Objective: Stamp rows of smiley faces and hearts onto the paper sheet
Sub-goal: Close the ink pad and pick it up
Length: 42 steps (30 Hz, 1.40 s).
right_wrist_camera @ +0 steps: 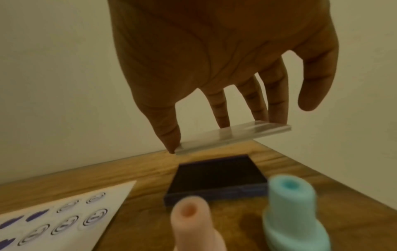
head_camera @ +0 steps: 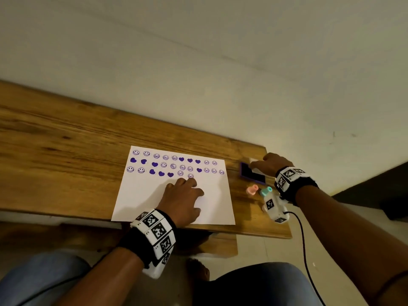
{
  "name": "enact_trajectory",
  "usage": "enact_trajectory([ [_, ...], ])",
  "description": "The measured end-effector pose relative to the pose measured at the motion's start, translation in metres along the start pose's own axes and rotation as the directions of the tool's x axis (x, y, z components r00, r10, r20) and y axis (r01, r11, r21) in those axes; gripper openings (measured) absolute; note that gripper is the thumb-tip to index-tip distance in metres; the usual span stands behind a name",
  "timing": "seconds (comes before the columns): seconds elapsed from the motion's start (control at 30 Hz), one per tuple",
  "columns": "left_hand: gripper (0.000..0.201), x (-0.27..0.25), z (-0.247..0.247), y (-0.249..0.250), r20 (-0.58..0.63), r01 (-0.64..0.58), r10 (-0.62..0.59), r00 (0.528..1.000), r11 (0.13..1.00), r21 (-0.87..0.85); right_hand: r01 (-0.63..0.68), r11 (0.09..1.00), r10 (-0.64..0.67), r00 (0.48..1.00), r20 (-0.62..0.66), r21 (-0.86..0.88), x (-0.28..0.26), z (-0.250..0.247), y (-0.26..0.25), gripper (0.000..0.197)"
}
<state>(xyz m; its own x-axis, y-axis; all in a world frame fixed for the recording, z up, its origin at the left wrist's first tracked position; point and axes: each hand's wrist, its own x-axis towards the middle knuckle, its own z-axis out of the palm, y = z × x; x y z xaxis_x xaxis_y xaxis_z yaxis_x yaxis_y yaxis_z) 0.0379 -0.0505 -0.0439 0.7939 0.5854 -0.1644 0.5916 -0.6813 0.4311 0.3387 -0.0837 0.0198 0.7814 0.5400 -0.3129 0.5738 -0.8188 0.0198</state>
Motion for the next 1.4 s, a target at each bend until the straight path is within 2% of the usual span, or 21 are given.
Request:
enact_trajectory([
  [0.23, 0.051, 0.003, -0.001, -0.004, -0.001, 0.009, -0.009, 1.0, 1.0, 0.005, 0.032, 0.999, -0.032, 0.998, 0.052, 0.0, 0.001, 0.023, -0.014, 0.076],
  [0.4, 0.051, 0.003, 0.0, -0.005, -0.006, 0.007, -0.007, 1.0, 1.0, 0.014, 0.043, 0.999, -0.041, 0.998, 0.045, -0.033, 0.007, 0.033, -0.018, 0.082],
  [0.6, 0.052, 0.002, 0.0, -0.005, -0.006, 0.001, -0.001, 1.0, 1.0, 0.012, 0.029, 0.999, -0.028, 0.999, 0.047, -0.033, 0.012, 0.033, -0.018, 0.075],
  [0.77, 0.052, 0.001, -0.001, -0.005, -0.007, -0.003, 0.003, 1.0, 1.0, 0.013, 0.01, 0.999, -0.008, 0.998, 0.055, -0.035, 0.016, 0.034, -0.023, 0.092],
  [1.0, 0.051, 0.002, 0.0, -0.004, -0.013, -0.01, 0.011, 1.0, 1.0, 0.009, 0.003, 0.998, 0.003, 0.996, 0.091, -0.066, 0.009, 0.027, -0.03, 0.097],
  [1.1, 0.053, 0.003, -0.001, -0.004, -0.058, -0.025, 0.023, 0.998, 0.999, -0.04, 0.072, 0.997, -0.072, 0.997, 0.025, -0.006, -0.003, 0.012, -0.038, 0.093],
  [1.17, 0.052, 0.006, -0.001, -0.005, -0.165, -0.05, 0.023, 0.986, 0.985, -0.163, 0.136, 0.983, -0.134, 0.991, -0.02, 0.122, -0.022, 0.001, -0.047, 0.084],
  [1.23, 0.048, 0.007, -0.004, -0.005, -0.279, -0.063, -0.059, 0.958, 0.91, -0.409, 0.235, 0.946, -0.226, 0.972, -0.065, 0.224, -0.047, -0.004, -0.059, 0.074],
  [1.27, 0.045, 0.007, -0.007, -0.004, -0.29, -0.051, -0.135, 0.947, 0.833, -0.552, 0.294, 0.925, -0.28, 0.956, -0.091, 0.24, -0.06, -0.003, -0.065, 0.071],
  [1.33, 0.041, 0.008, -0.013, 0.0, -0.19, 0.004, -0.271, 0.944, 0.584, -0.812, 0.383, 0.881, -0.357, 0.924, -0.14, 0.279, -0.087, 0.006, -0.076, 0.07],
  [1.4, 0.039, 0.007, -0.018, 0.004, -0.038, 0.056, -0.314, 0.949, 0.285, -0.957, 0.422, 0.843, -0.396, 0.906, -0.148, 0.333, -0.11, 0.022, -0.082, 0.071],
])
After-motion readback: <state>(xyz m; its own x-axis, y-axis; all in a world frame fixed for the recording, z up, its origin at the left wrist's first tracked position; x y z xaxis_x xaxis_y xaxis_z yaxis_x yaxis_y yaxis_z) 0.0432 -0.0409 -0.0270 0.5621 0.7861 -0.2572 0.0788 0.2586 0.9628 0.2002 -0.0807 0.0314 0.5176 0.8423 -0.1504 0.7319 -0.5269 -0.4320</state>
